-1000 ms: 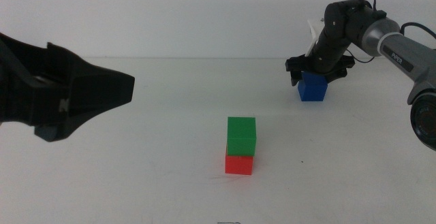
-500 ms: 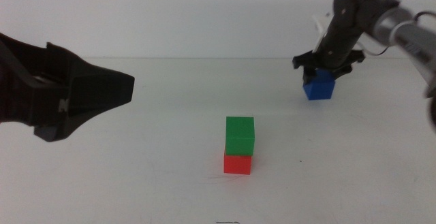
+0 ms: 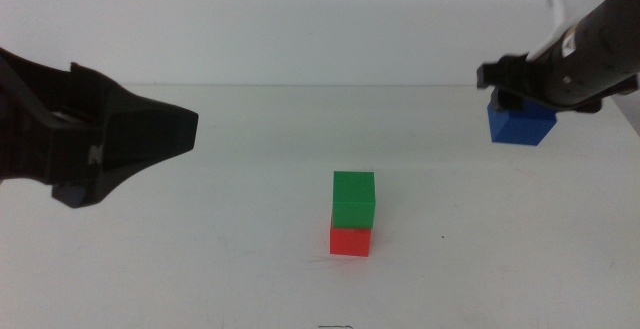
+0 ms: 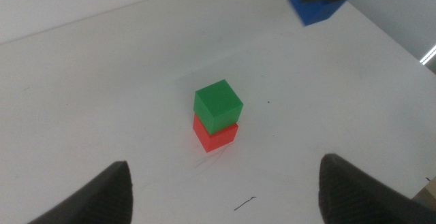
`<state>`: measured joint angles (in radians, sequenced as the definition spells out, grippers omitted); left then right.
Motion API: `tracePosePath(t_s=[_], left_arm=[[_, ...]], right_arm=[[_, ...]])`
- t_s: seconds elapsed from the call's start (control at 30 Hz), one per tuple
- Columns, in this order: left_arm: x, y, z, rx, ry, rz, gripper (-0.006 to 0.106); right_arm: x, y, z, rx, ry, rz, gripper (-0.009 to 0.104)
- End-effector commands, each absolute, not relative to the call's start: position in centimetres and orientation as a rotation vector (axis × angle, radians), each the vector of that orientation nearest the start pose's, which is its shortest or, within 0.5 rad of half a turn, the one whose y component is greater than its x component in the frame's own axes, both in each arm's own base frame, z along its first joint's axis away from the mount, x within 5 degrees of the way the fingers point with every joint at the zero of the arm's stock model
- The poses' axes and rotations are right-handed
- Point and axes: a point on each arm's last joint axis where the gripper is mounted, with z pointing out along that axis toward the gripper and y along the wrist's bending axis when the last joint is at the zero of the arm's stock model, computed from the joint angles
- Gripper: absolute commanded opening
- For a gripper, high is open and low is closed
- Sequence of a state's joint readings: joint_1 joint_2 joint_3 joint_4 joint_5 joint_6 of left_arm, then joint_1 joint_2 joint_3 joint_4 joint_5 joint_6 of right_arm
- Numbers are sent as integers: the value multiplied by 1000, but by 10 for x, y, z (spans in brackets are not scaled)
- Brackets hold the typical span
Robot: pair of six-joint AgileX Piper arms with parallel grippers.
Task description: Stack red cubes first, then green, then blue cubes in a specific spot.
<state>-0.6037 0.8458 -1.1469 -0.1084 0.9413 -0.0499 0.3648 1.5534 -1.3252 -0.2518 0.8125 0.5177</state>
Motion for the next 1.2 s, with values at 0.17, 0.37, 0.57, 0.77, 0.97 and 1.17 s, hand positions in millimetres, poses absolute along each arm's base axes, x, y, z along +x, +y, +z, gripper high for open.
tracePosePath(t_s=[0.17,0.37,0.57,0.77,0.97,1.17], left_arm=[[114,-88,441,545,1993,-546,94],[114,-88,441,545,1993,-546,94],[114,-88,441,545,1993,-546,94],[114,-88,441,545,1993,-546,94],[114,-88,441,545,1993,-546,94],[114,-88,441,545,1993,-546,94]], right_arm=[[284,132,369,106,2434,57,-1],[277,166,372,90,2413,107,-1],[287,208,355,106,2481,146,-1],[293,247,350,30,2513,135,-1],[299,271,342,-19,2535,129,-1],[304,277,328,-26,2567,102,-1]])
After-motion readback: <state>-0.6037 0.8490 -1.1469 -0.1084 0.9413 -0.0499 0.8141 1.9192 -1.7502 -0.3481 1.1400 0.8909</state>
